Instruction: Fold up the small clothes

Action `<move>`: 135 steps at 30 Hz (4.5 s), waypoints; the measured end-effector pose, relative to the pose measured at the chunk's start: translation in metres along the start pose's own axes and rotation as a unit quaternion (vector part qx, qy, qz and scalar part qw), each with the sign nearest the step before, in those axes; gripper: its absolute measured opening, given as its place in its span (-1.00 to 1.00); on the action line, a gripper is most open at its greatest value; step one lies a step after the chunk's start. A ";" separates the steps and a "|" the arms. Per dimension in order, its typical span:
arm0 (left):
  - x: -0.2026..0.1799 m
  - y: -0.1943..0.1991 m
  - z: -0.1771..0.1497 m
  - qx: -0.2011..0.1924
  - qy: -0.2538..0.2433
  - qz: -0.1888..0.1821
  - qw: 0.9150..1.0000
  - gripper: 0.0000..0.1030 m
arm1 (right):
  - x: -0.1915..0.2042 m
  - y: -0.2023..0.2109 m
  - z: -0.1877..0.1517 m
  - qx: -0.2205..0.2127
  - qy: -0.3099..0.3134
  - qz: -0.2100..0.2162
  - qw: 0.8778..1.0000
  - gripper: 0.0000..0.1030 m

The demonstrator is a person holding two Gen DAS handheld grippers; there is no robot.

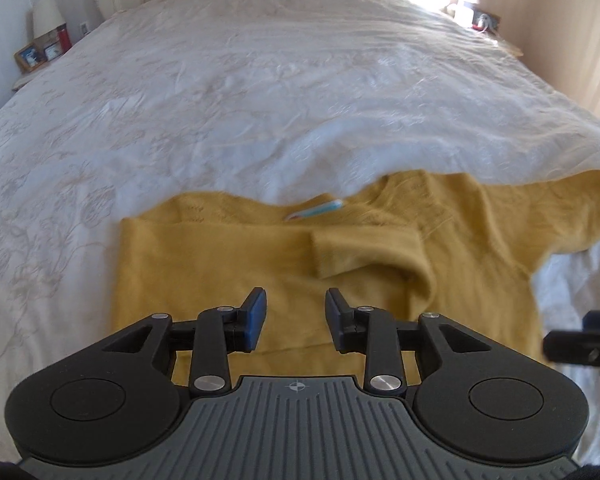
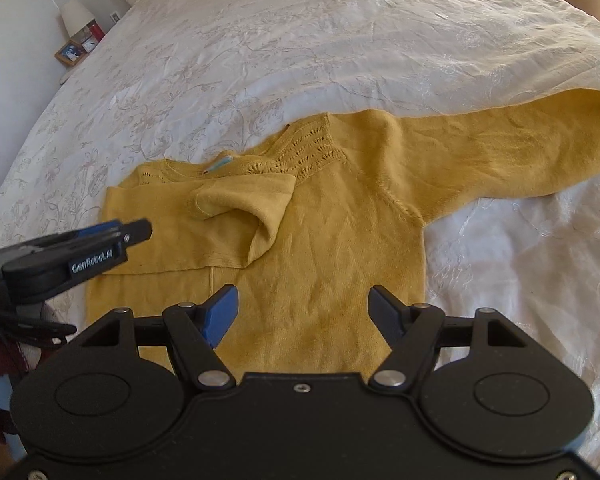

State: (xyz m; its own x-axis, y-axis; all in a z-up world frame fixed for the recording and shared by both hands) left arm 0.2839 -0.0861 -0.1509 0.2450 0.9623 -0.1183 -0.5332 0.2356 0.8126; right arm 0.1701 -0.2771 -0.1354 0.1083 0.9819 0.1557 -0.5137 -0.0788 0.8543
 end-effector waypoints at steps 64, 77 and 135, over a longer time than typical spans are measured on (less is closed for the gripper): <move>0.144 -0.105 0.024 0.107 0.149 0.135 0.974 0.26 | -0.052 -0.092 0.081 0.004 -0.011 -0.059 0.998 -0.75; 0.143 -0.093 0.024 0.102 0.144 0.129 0.976 0.22 | -0.087 -0.080 0.034 0.033 -0.032 -0.054 0.997 -0.26; 0.071 0.028 -0.052 0.108 0.084 -0.085 0.987 0.46 | -0.078 0.044 -0.059 -0.036 -0.032 -0.154 0.987 0.86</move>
State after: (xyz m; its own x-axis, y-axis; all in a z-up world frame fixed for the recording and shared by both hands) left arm 0.2439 -0.0044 -0.1664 0.1687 0.9244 -0.3419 -0.3066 0.3789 0.8732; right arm 0.0891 -0.3472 -0.1395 0.3211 0.9442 -0.0735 -0.5073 0.2370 0.8285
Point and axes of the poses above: each gripper's, at about its wrist camera, not at the fingertips, and y roughly against the way its jaws point, x to its left, z to its top, the point moved 3 cm from there along -y, roughly the way its jaws point, and after that the axes turned 15 degrees about y, right-handed, at the moved point
